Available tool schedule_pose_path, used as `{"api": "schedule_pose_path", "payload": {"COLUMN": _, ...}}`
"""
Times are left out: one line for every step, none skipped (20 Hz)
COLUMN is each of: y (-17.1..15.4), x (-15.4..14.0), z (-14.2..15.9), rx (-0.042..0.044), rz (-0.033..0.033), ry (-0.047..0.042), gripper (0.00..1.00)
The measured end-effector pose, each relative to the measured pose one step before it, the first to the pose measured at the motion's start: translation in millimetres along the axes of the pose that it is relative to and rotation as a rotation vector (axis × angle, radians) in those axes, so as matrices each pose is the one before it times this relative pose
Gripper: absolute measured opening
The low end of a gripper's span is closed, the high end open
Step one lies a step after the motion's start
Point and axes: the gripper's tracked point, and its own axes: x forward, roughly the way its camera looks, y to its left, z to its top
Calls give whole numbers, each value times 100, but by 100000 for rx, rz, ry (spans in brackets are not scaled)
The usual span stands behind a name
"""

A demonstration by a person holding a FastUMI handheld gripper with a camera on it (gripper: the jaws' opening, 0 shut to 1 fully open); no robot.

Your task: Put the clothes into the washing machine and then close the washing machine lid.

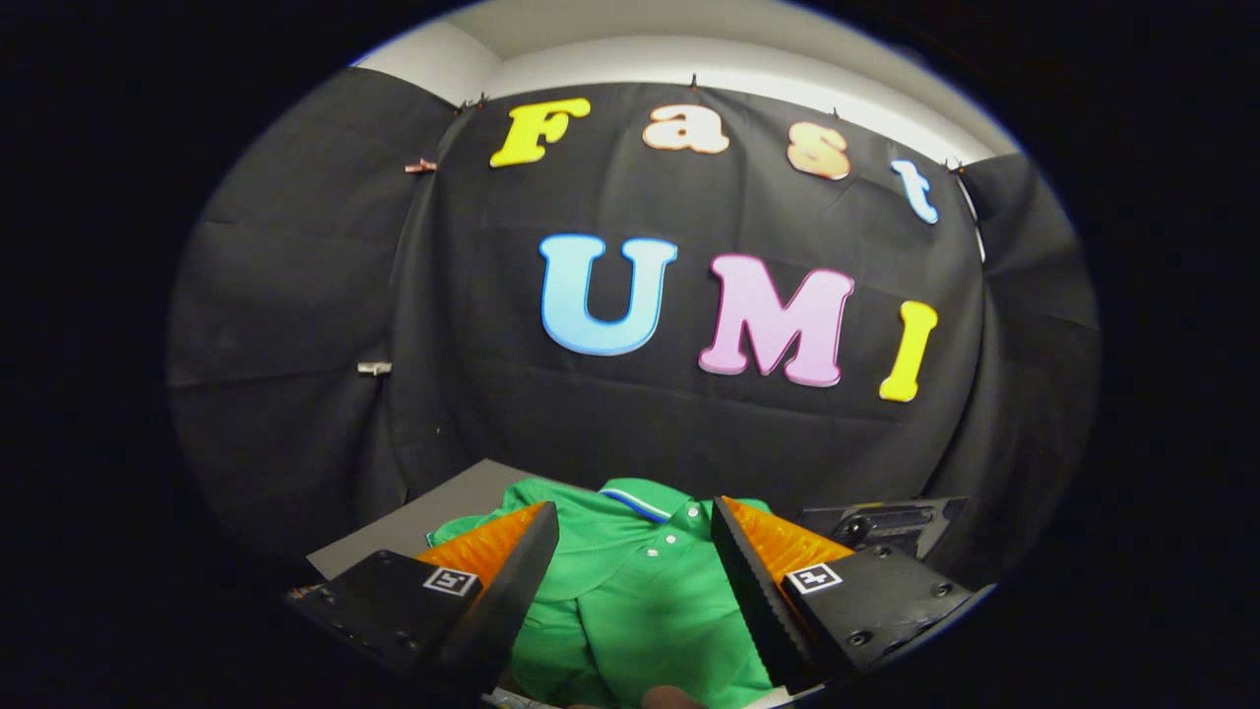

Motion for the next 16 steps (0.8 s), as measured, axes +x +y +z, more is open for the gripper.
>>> {"api": "schedule_pose_path", "payload": {"y": 27, "x": 1292, "z": -694, "rx": 1980, "rz": 2, "ry": 4925, "gripper": 98}}
{"api": "schedule_pose_path", "payload": {"y": -322, "x": 1114, "z": -437, "rx": 2609, "rz": -1054, "ry": 5150, "gripper": 98}}
{"api": "schedule_pose_path", "payload": {"y": -582, "x": 720, "z": -127, "rx": 2246, "rz": -2385, "ry": 3072, "gripper": 98}}
{"api": "schedule_pose_path", "payload": {"y": -215, "x": 878, "z": -628, "rx": 2154, "rz": -935, "ry": 5156, "gripper": 98}}
{"api": "schedule_pose_path", "payload": {"y": 144, "x": 698, "z": -943, "rx": 1188, "rz": 779, "ry": 5856, "gripper": 98}}
{"api": "schedule_pose_path", "payload": {"y": 161, "x": 763, "z": -1066, "rx": -134, "rz": 1127, "ry": 6190, "gripper": 98}}
{"api": "schedule_pose_path", "payload": {"y": -339, "x": 564, "z": -1187, "rx": -1196, "rz": -701, "ry": 6277, "gripper": 98}}
{"api": "schedule_pose_path", "payload": {"y": -498, "x": 510, "z": -1095, "rx": -1307, "rz": -1603, "ry": 5719, "gripper": 99}}
{"api": "schedule_pose_path", "payload": {"y": -386, "x": 700, "z": -1033, "rx": -877, "rz": -678, "ry": 5708, "gripper": 98}}
{"api": "schedule_pose_path", "payload": {"y": -153, "x": 657, "z": -1020, "rx": -340, "rz": 294, "ry": 4295, "gripper": 99}}
{"api": "schedule_pose_path", "payload": {"y": 94, "x": 413, "z": -403, "rx": 441, "rz": 559, "ry": 1430, "gripper": 99}}
{"api": "schedule_pose_path", "payload": {"y": 254, "x": 230, "z": -24, "rx": 1114, "rz": 895, "ry": -1210, "gripper": 99}}
{"api": "schedule_pose_path", "payload": {"y": 90, "x": 208, "z": -254, "rx": 319, "rz": -118, "ry": 494, "gripper": 98}}
{"api": "schedule_pose_path", "payload": {"y": 80, "x": -72, "z": -26, "rx": 126, "rz": -113, "ry": 376, "gripper": 97}}
{"api": "schedule_pose_path", "payload": {"y": 76, "x": -17, "z": 40, "rx": -321, "rz": 1107, "ry": -665, "gripper": 97}}
{"api": "schedule_pose_path", "payload": {"y": 90, "x": 59, "z": -146, "rx": 284, "rz": 931, "ry": 83, "gripper": 97}}
